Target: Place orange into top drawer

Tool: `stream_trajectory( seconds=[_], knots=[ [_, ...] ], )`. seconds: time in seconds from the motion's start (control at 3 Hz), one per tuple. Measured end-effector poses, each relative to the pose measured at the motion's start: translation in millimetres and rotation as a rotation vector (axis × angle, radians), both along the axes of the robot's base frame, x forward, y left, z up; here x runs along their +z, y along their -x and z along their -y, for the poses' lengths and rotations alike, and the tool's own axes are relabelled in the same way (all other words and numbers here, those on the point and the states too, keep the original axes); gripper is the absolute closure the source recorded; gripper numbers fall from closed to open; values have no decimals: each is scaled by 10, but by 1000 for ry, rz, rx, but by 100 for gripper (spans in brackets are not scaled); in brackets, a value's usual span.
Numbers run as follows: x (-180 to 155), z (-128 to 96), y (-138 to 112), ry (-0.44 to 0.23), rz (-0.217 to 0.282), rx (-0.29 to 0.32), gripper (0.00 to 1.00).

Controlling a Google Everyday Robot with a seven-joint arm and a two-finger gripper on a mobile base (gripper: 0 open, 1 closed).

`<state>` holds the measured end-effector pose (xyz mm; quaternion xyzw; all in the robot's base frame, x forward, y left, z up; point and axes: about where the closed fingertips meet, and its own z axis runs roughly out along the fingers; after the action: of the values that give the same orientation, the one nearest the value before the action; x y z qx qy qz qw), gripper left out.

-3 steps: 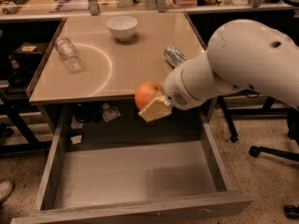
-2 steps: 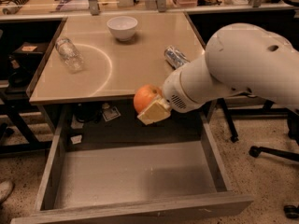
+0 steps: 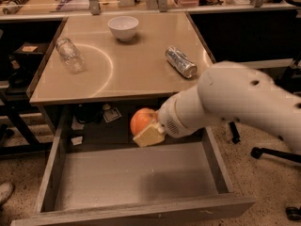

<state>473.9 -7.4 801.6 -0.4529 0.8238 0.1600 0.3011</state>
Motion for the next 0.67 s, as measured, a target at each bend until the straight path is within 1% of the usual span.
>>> stream_trajectory(
  seconds=[0.33,0.67],
  knots=[
    [-628,-216,191,-56,-101,12,100],
    [-1099,-384,262,-89,-164,35,100]
  ],
)
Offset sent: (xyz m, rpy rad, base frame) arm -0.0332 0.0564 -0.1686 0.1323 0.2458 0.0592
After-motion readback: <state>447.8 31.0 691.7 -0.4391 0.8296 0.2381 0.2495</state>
